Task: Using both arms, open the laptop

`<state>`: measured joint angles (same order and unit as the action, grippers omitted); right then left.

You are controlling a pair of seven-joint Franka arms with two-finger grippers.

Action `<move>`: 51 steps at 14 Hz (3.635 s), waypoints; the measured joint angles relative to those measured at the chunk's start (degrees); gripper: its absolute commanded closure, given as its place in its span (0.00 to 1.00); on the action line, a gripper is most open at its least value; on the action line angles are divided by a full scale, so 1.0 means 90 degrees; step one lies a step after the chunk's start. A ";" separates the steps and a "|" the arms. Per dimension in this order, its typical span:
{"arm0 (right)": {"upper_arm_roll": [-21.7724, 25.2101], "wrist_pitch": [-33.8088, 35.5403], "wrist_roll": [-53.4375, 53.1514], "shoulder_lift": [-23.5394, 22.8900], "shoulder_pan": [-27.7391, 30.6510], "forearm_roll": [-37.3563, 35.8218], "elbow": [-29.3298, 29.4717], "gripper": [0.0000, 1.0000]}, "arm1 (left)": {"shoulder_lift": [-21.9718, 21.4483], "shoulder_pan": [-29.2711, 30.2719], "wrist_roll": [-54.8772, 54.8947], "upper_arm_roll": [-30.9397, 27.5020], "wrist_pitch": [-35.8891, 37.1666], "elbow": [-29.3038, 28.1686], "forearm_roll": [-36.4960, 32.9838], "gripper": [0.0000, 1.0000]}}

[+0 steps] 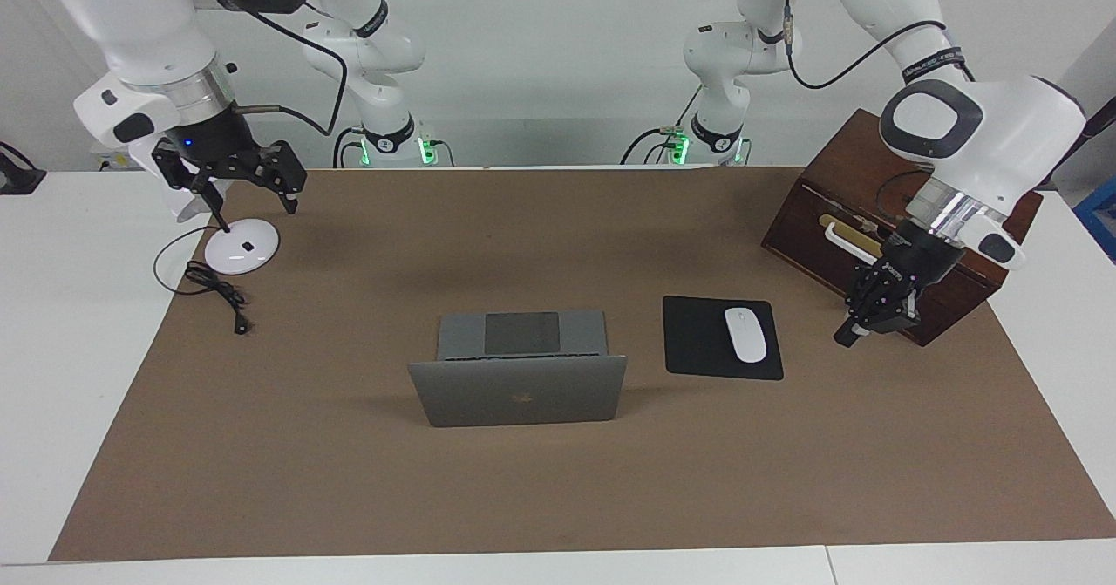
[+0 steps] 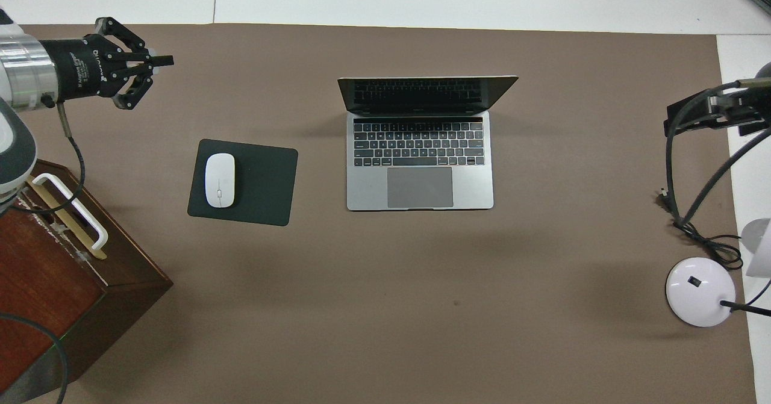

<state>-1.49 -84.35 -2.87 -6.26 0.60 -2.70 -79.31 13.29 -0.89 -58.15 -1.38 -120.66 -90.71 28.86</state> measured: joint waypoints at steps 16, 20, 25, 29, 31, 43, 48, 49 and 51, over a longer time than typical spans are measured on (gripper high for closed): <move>0.0237 -0.0669 -0.0062 0.1435 0.0007 0.0600 -0.1884 0.00 | -0.0720 0.0244 0.3713 -0.0108 0.4195 0.0901 -0.3139 1.00; 0.0307 -0.0758 -0.0040 0.1495 0.0010 0.0710 -0.1891 0.00 | -0.1148 0.0377 0.3901 -0.0176 0.4757 0.0511 -0.3184 0.84; 0.0307 -0.0880 0.0136 0.1498 0.0009 0.0618 -0.1905 0.00 | -0.1241 0.0422 0.3931 -0.0192 0.4880 0.0433 -0.3216 0.00; 0.0305 -0.0880 0.0246 0.1499 0.0007 0.0554 -0.1911 0.00 | -0.1246 0.0418 0.3944 -0.0159 0.4841 0.0426 -0.3233 0.00; 0.0305 -0.0880 0.0249 0.1498 0.0007 0.0552 -0.1913 0.00 | -0.1261 0.0339 0.3945 -0.0083 0.4584 0.0336 -0.3232 0.00; 0.0295 -0.0880 0.0249 0.1499 0.0006 0.0406 -0.1920 0.00 | -0.2068 -0.0270 0.5159 -0.0090 0.3316 -0.0252 -0.3166 0.00; 0.0285 -0.0880 0.0249 0.1499 0.0002 0.0345 -0.1925 0.00 | -0.2069 -0.0190 0.5261 -0.0135 0.3257 -0.0263 -0.3060 0.00; 0.0285 -0.0880 0.0249 0.1499 0.0002 0.0345 -0.1925 0.00 | -0.2069 -0.0190 0.5270 -0.0117 0.3282 -0.0268 -0.3060 0.00; 0.0284 -0.0880 0.0249 0.1499 0.0002 0.0345 -0.1925 0.00 | -0.2068 -0.0191 0.5310 -0.0055 0.3378 -0.0275 -0.3060 0.00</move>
<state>1.07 -92.27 -0.63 7.22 0.61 0.40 -96.63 -5.33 -2.61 -10.35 -1.88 -90.26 -93.18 1.32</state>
